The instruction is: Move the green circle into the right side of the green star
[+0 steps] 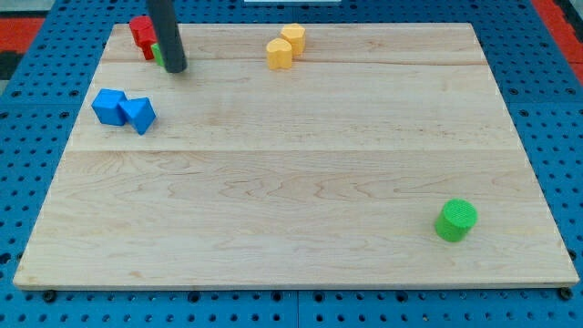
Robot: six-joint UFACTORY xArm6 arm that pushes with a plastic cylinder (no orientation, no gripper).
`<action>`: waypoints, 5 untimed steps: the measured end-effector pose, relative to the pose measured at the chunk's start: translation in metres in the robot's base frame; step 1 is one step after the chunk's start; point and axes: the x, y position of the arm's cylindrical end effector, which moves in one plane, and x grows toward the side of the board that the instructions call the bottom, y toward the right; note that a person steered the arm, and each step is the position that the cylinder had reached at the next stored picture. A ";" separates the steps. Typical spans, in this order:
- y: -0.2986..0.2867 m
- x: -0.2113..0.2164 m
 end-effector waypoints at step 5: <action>0.128 0.067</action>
